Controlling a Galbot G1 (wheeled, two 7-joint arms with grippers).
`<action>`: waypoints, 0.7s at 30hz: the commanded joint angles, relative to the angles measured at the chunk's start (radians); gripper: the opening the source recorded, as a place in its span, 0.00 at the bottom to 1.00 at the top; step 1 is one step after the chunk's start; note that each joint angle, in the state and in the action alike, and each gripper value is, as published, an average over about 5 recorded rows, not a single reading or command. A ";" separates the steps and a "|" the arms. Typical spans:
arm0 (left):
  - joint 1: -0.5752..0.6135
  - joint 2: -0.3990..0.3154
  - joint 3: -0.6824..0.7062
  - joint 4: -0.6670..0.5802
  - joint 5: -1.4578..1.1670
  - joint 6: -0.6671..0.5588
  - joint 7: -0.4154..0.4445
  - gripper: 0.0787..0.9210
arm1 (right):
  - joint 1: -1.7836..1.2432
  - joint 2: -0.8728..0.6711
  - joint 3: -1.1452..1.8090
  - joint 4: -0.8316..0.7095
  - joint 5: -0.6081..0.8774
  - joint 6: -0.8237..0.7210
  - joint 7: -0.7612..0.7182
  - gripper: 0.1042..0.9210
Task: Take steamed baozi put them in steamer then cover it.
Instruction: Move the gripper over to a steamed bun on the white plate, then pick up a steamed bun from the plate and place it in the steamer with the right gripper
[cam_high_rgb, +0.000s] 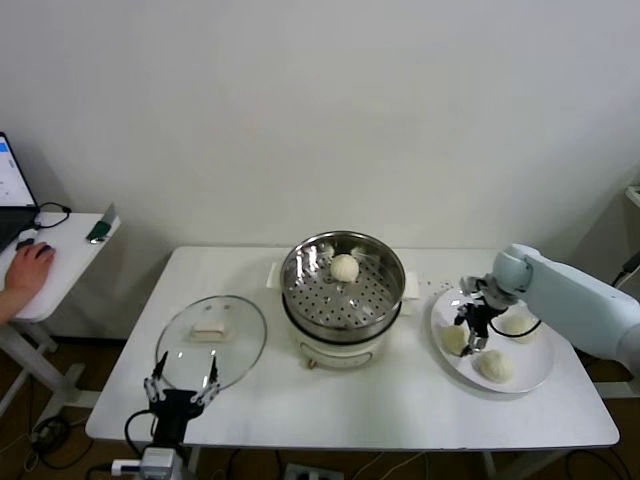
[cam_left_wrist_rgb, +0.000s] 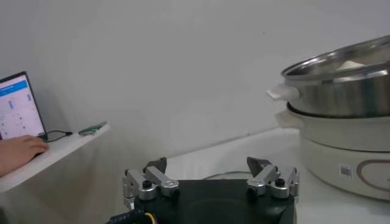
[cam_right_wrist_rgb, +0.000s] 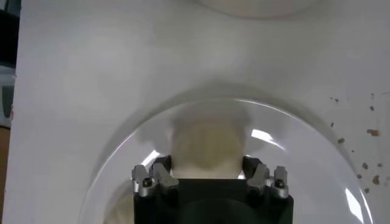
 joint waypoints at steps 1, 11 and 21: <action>0.002 0.001 0.000 -0.002 0.001 0.000 0.000 0.88 | 0.051 -0.006 -0.025 0.001 0.037 0.002 -0.002 0.74; 0.010 -0.001 0.019 -0.011 0.016 -0.005 0.004 0.88 | 0.504 0.030 -0.353 -0.002 0.328 0.002 -0.016 0.73; 0.005 -0.001 0.061 -0.035 0.046 0.004 0.010 0.88 | 0.765 0.238 -0.529 -0.019 0.549 -0.027 -0.029 0.73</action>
